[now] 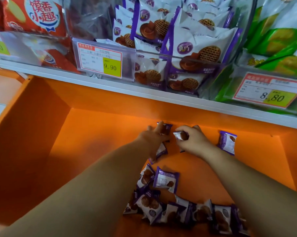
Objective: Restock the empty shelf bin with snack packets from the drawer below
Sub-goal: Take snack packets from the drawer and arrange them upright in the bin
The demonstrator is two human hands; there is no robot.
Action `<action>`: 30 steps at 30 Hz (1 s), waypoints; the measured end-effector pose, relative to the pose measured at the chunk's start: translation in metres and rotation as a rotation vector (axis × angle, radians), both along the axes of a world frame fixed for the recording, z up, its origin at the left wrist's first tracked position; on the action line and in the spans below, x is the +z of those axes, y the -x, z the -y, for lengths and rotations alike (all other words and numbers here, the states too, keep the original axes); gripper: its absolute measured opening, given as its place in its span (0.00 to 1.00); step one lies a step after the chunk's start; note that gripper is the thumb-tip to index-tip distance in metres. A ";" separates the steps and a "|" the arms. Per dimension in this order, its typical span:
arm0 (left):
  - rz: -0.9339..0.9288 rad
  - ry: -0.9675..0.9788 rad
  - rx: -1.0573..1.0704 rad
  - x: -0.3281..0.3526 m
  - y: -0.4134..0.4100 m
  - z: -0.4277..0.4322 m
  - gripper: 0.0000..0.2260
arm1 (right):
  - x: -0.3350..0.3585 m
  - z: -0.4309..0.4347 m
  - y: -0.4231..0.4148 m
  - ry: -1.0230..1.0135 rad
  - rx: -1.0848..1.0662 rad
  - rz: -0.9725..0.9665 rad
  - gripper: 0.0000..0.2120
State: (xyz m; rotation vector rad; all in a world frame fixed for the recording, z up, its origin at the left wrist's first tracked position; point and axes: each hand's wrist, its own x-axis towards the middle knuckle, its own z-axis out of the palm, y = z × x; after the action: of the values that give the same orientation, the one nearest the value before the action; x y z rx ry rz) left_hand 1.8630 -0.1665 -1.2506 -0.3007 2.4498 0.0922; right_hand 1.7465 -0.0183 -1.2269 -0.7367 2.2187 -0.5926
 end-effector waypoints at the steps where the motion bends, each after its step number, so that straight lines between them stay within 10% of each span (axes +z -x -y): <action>1: -0.043 0.002 0.009 0.000 -0.002 -0.002 0.49 | 0.001 0.001 0.000 0.014 -0.006 -0.025 0.17; 5: -0.130 -0.013 0.063 0.000 -0.012 -0.012 0.32 | 0.007 0.002 -0.003 0.031 -0.057 -0.027 0.14; 10: -0.078 -0.098 0.159 0.014 -0.030 -0.007 0.35 | 0.029 0.004 -0.015 -0.020 -0.006 0.111 0.13; 21: -0.413 -0.239 0.142 0.178 -0.102 0.005 0.29 | 0.251 0.014 -0.068 -0.422 0.674 0.033 0.20; 30: -0.956 -0.391 0.214 0.372 -0.154 0.014 0.25 | 0.421 0.003 -0.077 0.647 0.086 0.059 0.14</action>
State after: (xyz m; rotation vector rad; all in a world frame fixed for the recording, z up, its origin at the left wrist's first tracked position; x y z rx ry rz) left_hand 2.0170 -0.1805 -0.8790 -0.4017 3.2168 0.9950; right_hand 1.8231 -0.0213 -0.8057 -1.1076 1.9241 -1.2956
